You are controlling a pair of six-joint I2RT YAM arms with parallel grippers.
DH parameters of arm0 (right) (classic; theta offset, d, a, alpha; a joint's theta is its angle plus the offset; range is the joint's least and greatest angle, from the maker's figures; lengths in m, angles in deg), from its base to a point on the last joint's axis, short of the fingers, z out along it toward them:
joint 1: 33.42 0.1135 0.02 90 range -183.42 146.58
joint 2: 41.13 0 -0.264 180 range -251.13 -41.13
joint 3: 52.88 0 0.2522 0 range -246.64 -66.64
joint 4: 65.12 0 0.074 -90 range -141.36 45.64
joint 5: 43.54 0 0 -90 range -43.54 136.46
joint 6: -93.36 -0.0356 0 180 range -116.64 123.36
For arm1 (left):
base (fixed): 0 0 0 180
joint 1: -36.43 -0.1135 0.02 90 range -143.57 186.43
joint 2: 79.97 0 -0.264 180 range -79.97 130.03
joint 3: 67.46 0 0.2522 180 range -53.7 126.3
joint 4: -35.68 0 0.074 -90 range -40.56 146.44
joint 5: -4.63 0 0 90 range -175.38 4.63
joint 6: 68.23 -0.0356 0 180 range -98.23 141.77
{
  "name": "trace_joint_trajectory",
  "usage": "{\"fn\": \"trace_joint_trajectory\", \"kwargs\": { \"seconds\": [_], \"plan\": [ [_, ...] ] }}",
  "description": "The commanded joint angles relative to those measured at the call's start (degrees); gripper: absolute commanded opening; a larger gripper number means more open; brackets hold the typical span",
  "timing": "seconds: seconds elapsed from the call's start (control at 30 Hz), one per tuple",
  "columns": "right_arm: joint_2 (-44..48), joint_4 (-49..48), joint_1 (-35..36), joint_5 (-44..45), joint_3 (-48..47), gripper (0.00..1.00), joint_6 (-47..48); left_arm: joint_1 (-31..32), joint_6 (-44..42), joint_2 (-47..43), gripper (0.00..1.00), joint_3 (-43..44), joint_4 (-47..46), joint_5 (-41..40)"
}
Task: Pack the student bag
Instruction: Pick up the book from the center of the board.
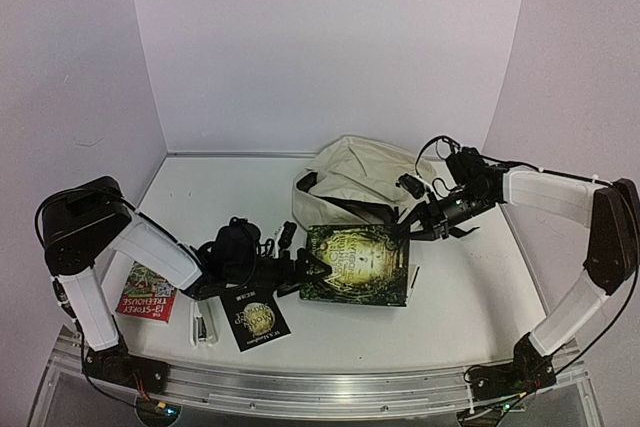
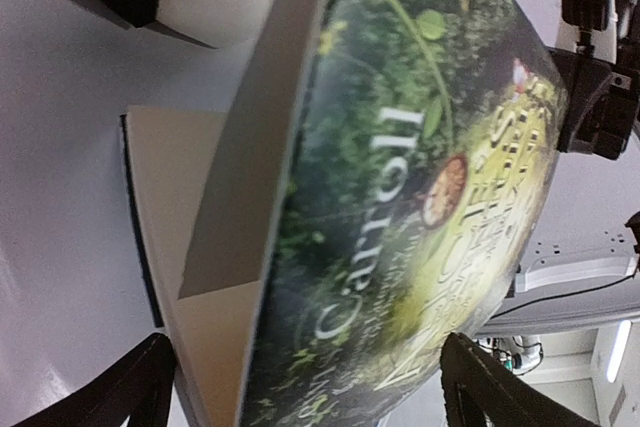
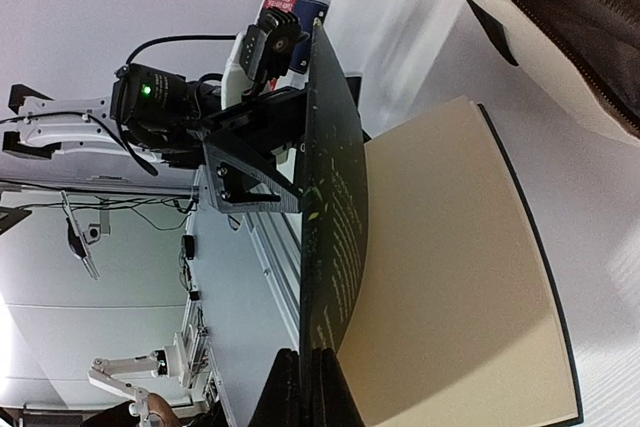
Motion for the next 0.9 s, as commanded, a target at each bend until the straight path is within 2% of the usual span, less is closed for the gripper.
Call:
{"fn": "trace_joint_trajectory", "kwargs": {
  "seconds": [0.0,0.27,0.5,0.67,0.8,0.83,0.87],
  "plan": [
    [1.7,-2.3,0.2,-5.2,-1.4,0.00,0.4,0.5,1.4,-1.4,0.81,0.9,-11.5,6.0],
    [0.8,-2.0,0.2,-4.8,-0.5,0.00,2.0,0.5,1.5,-3.8,0.50,-1.4,-15.1,5.5],
    [-0.3,-1.9,0.2,-3.8,-0.5,0.00,3.1,0.5,-0.3,-5.4,0.17,-1.8,-14.1,5.1],
    [-0.6,-1.8,0.2,-2.2,-0.7,0.00,3.5,0.5,-1.0,-6.0,0.01,-2.2,-13.4,4.5],
    [-0.6,-1.8,0.2,-0.4,-0.6,0.11,3.3,0.5,-1.2,-6.6,0.00,-2.8,-13.4,3.8],
    [-0.4,-1.8,0.1,0.2,-0.7,0.19,3.1,0.5,-1.3,-6.8,0.00,-2.9,-13.3,3.6],
    [-0.3,-1.8,0.0,0.7,-0.7,0.32,2.8,0.5,-1.4,-7.2,0.00,-3.1,-13.3,3.3]
  ]
}}
